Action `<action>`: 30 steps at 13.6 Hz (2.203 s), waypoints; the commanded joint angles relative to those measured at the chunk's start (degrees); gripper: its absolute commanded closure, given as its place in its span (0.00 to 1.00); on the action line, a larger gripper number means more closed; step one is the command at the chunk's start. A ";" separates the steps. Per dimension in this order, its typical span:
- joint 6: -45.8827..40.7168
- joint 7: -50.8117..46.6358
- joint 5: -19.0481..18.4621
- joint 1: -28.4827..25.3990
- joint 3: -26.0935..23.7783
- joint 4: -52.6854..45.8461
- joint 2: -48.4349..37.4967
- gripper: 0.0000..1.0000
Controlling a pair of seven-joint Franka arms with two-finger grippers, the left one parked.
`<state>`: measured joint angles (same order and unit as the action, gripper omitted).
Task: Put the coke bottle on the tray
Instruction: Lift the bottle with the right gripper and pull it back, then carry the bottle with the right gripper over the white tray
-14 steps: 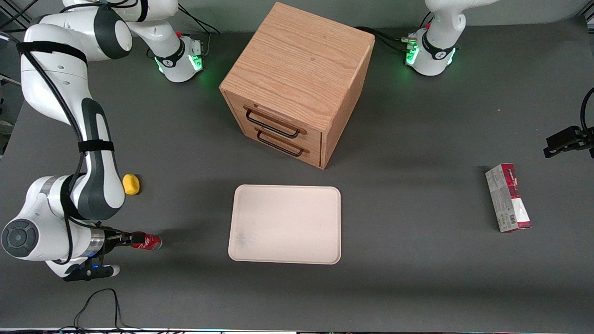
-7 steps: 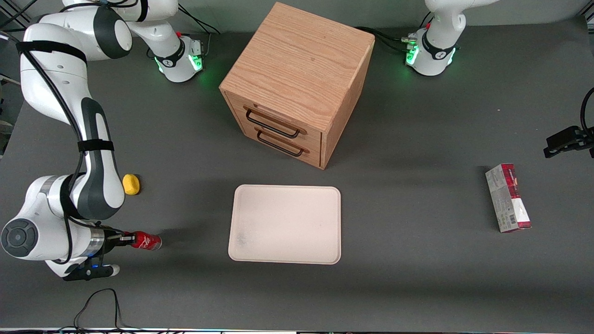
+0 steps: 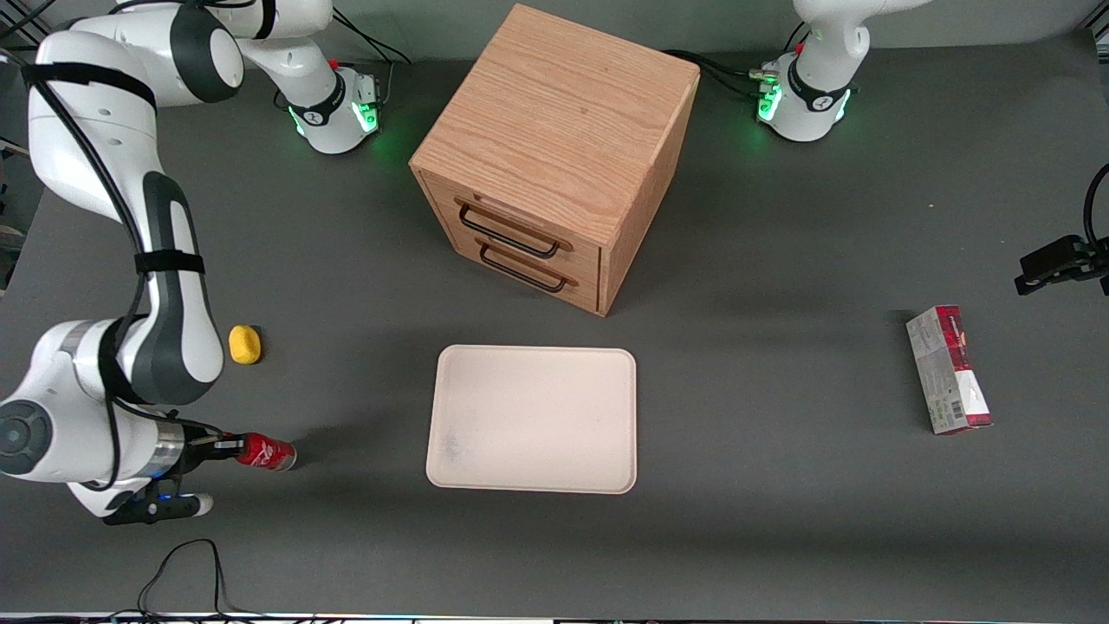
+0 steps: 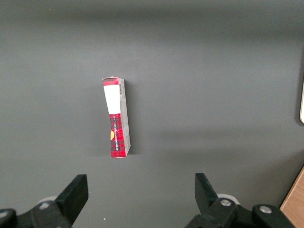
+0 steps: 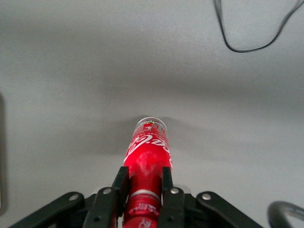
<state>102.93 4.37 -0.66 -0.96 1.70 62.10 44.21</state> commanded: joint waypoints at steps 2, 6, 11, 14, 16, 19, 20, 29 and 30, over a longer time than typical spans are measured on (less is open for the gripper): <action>-13.41 3.01 0.92 0.08 -0.03 -7.06 -3.60 1.00; -25.29 3.19 0.92 0.26 -0.03 -9.45 -12.36 1.00; -31.47 3.28 0.83 0.26 0.06 -9.45 -19.50 1.00; -30.77 2.14 0.75 -0.09 -2.30 -9.54 -19.51 1.00; -29.02 -2.14 0.57 -0.18 -6.34 -9.54 -19.42 1.00; -27.00 -11.10 0.22 -2.98 -10.48 -9.54 -18.63 1.00; -26.38 -13.22 -0.13 -5.78 -10.40 -9.54 -18.11 1.00; -21.37 -29.15 -1.45 -18.20 -10.40 -9.45 -13.80 1.00; -20.15 -29.15 -1.45 -18.20 -10.31 -9.45 -12.66 1.00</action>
<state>80.90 -23.62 -1.40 -19.34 -8.84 53.27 30.01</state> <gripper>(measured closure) 0.683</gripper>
